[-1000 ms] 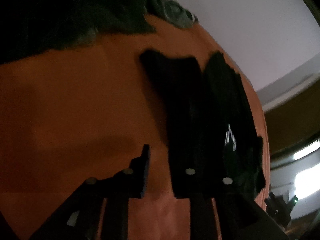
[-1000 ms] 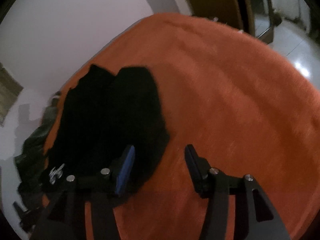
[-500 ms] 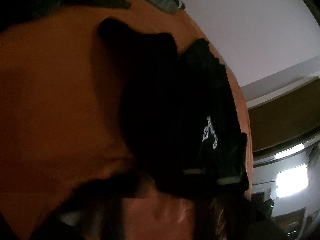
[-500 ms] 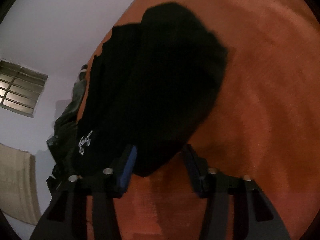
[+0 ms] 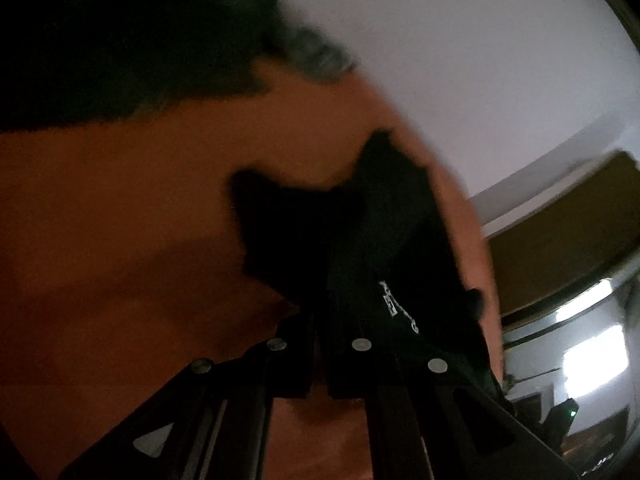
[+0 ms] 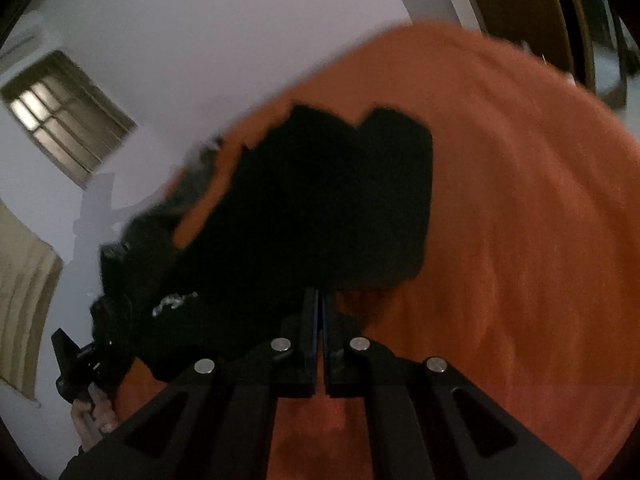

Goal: Fold clothes
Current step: 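Fold the sweatshirt side over with the left gripper toward the right gripper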

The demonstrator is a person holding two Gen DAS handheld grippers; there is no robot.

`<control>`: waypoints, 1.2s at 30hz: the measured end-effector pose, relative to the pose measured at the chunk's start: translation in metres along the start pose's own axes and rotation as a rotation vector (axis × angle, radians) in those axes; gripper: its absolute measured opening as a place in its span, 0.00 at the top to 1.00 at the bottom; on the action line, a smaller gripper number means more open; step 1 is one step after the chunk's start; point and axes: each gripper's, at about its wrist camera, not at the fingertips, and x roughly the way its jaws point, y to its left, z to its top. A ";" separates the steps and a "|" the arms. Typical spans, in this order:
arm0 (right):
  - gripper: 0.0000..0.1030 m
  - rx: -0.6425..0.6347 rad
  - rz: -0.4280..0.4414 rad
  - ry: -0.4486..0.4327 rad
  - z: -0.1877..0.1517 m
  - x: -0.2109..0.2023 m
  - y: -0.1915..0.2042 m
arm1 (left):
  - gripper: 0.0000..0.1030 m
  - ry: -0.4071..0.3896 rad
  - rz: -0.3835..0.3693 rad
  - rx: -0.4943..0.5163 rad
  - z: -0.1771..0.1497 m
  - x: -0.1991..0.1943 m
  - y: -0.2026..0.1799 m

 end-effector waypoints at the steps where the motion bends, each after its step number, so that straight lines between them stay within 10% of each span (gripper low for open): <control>1: 0.99 0.021 -0.023 0.054 -0.008 0.013 -0.006 | 0.96 0.033 0.013 -0.014 -0.004 0.008 0.009; 7: 0.96 0.098 -0.095 0.215 -0.024 0.049 -0.037 | 0.94 0.100 0.096 0.049 -0.022 0.019 0.017; 14: 0.95 0.089 -0.153 0.162 0.028 0.029 -0.066 | 0.71 -0.094 0.092 0.031 0.019 -0.034 0.034; 19: 0.34 0.079 -0.180 0.032 0.097 0.024 -0.092 | 0.64 -0.028 0.114 -0.006 0.067 0.005 0.048; 28: 0.34 0.233 -0.057 0.103 0.170 0.117 -0.107 | 0.49 0.129 0.164 0.030 0.099 0.089 0.029; 30: 0.43 0.229 -0.068 0.109 0.172 0.131 -0.104 | 0.50 0.144 0.177 0.035 0.100 0.102 0.026; 33: 1.00 0.160 -0.148 0.098 0.173 0.142 -0.097 | 0.96 0.129 0.212 0.074 0.097 0.110 0.016; 36: 1.00 0.083 -0.216 0.027 0.172 0.124 -0.083 | 0.97 0.012 0.203 0.051 0.096 0.081 0.014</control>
